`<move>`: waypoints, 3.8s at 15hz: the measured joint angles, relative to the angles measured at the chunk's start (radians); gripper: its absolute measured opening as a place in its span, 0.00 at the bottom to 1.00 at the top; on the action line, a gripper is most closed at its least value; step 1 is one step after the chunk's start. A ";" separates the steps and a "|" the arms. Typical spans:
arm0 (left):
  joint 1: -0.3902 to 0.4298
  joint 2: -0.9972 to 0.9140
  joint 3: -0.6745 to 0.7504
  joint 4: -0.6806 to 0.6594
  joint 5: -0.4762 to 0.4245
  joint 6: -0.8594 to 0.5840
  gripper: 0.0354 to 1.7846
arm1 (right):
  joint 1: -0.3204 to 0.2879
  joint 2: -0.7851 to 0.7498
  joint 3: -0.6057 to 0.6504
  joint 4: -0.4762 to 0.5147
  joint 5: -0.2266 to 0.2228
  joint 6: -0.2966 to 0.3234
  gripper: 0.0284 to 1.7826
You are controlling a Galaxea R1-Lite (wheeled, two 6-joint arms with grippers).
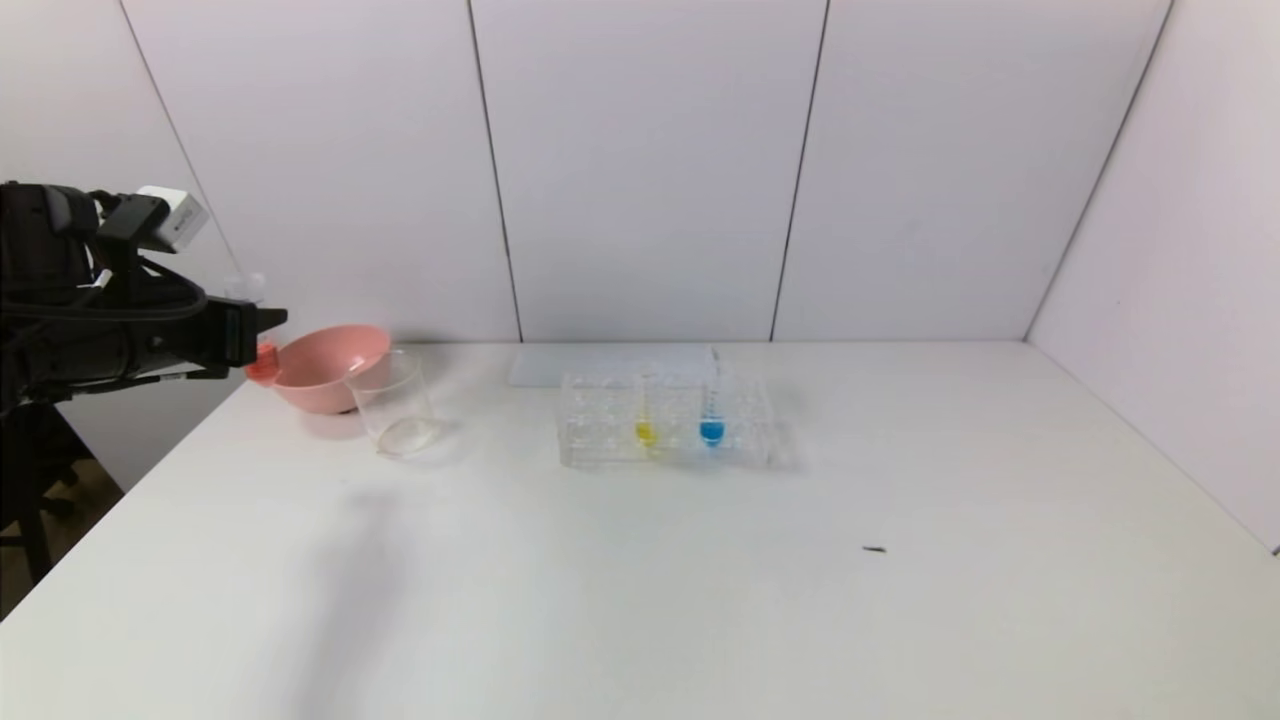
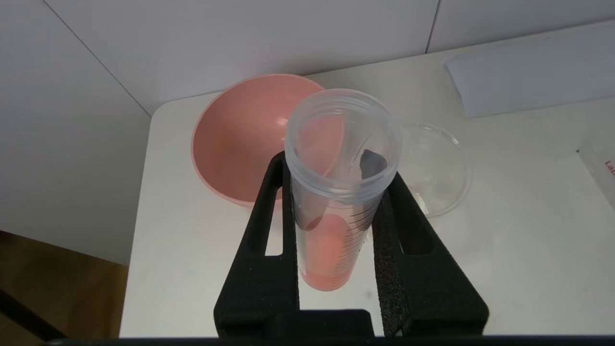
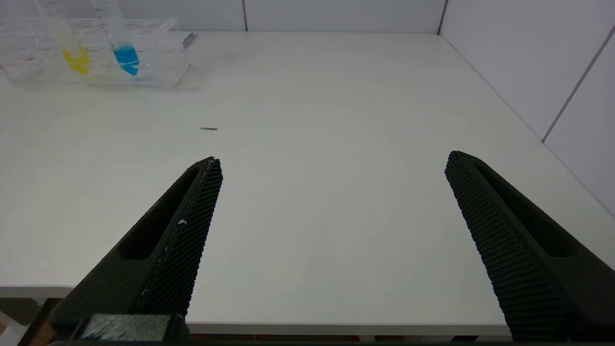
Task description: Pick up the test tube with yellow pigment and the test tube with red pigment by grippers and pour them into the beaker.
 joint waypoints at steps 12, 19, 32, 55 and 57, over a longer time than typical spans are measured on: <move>0.028 -0.001 -0.032 0.197 -0.005 0.248 0.24 | 0.000 0.000 0.000 0.000 0.000 0.000 0.95; 0.039 0.016 -0.069 0.257 -0.005 0.370 0.24 | 0.000 0.000 0.000 0.000 0.000 0.000 0.95; 0.038 0.083 -0.191 0.429 -0.031 0.561 0.24 | 0.000 0.000 0.000 0.000 0.000 0.000 0.95; -0.025 0.167 -0.377 0.630 -0.066 0.684 0.24 | 0.000 0.000 0.000 0.000 0.000 0.000 0.95; -0.027 0.171 -0.386 0.632 -0.066 0.712 0.24 | 0.000 0.000 0.000 0.000 0.000 0.000 0.95</move>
